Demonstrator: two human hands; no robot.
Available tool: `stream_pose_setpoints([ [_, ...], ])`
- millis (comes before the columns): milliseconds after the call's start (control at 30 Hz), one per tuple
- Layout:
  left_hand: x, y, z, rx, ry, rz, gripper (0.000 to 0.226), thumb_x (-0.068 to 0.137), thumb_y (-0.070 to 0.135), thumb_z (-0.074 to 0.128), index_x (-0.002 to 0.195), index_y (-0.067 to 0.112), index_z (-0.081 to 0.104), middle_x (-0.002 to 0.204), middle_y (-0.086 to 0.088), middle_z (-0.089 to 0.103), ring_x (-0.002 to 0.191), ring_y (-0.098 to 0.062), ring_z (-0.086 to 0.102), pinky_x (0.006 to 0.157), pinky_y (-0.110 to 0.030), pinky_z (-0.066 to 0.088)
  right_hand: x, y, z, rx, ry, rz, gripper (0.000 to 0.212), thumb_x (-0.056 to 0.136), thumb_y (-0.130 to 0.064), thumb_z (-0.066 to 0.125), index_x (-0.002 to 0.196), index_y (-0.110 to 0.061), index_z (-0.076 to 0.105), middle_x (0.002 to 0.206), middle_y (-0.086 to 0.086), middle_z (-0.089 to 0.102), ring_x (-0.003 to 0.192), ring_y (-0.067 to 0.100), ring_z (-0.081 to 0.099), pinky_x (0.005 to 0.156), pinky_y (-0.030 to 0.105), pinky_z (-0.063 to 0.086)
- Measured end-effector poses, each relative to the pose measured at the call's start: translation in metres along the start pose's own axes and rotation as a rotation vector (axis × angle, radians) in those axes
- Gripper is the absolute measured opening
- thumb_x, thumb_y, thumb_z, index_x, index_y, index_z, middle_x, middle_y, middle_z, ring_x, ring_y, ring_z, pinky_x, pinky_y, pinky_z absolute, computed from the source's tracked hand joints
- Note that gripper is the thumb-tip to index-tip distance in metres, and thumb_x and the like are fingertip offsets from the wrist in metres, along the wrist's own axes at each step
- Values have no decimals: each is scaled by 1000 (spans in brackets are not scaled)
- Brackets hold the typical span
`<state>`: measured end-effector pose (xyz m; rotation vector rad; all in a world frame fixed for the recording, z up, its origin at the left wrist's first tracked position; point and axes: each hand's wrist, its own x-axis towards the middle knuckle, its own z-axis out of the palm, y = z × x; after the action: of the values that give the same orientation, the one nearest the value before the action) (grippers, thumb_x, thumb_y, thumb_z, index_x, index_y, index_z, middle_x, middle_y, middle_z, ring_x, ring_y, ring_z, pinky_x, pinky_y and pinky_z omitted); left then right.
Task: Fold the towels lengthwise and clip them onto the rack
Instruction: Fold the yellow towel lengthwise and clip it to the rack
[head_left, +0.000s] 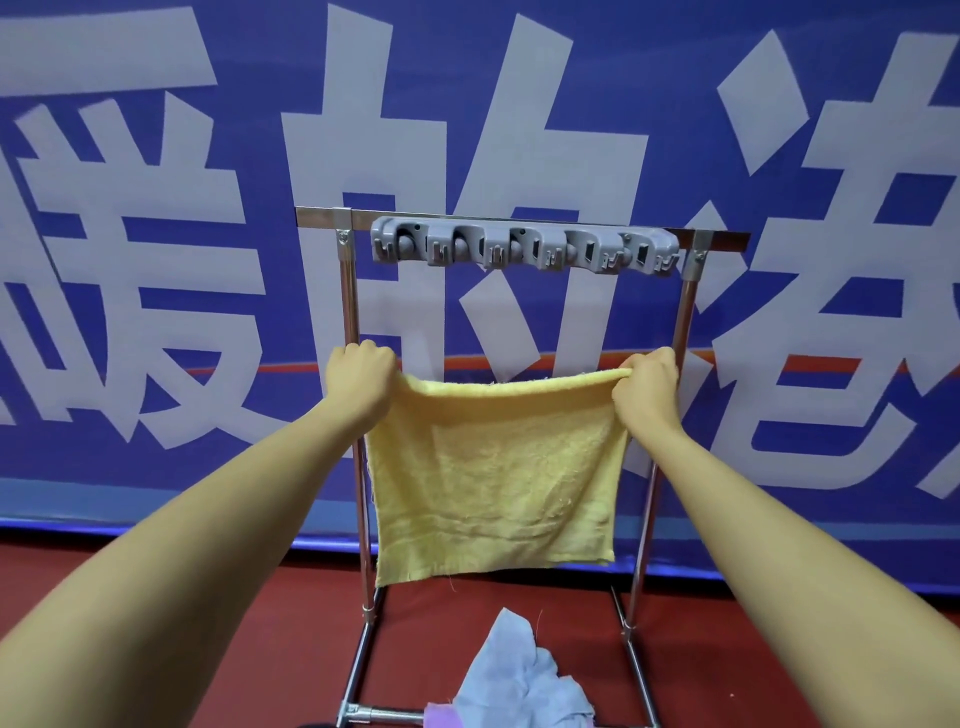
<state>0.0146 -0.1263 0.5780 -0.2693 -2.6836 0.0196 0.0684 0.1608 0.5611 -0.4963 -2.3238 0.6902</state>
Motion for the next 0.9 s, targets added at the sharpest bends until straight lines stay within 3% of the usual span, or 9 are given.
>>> stream_pose_setpoints([
  [100,2,-2,0,-5,-22,-16,10,92,4,51,92,6,61,77,-6,50,72,-19,46,84,-31,42,2,0,-2,-71,35,-50,21,91,3,49,101,-2,67,111,11,48,103,25,48,79,32,48],
  [167,2,-2,-1,-23,-24,-32,10,92,3,51,85,7,57,68,-4,47,68,-19,47,78,-30,42,2,-3,-4,-134,70,-74,23,91,1,49,103,-4,67,108,10,52,104,26,47,84,38,49],
  [233,2,-2,-2,-48,-4,-45,16,91,0,50,77,8,51,58,-2,39,63,-20,45,70,-29,39,2,-5,-6,-238,87,-103,24,90,1,48,102,-5,68,106,11,58,107,28,46,94,40,42],
  [333,5,-4,2,-74,52,-67,21,90,-2,51,72,8,51,57,-4,42,64,-23,46,79,-31,38,3,-5,-8,-392,93,-153,24,88,-1,48,97,-8,69,96,8,63,105,26,49,100,38,28],
  [667,11,-11,5,-82,83,-121,13,89,4,57,78,10,55,74,-7,57,76,-25,57,86,-34,40,7,-16,-9,-327,144,-219,14,86,1,53,97,-6,59,97,11,61,93,28,55,81,37,42],
  [900,15,-17,7,-111,51,-114,14,86,-6,53,82,5,60,76,-11,61,71,-28,57,74,-34,47,7,-12,-10,-339,61,-181,23,90,-4,46,103,-6,65,105,12,57,94,29,56,81,40,45],
])
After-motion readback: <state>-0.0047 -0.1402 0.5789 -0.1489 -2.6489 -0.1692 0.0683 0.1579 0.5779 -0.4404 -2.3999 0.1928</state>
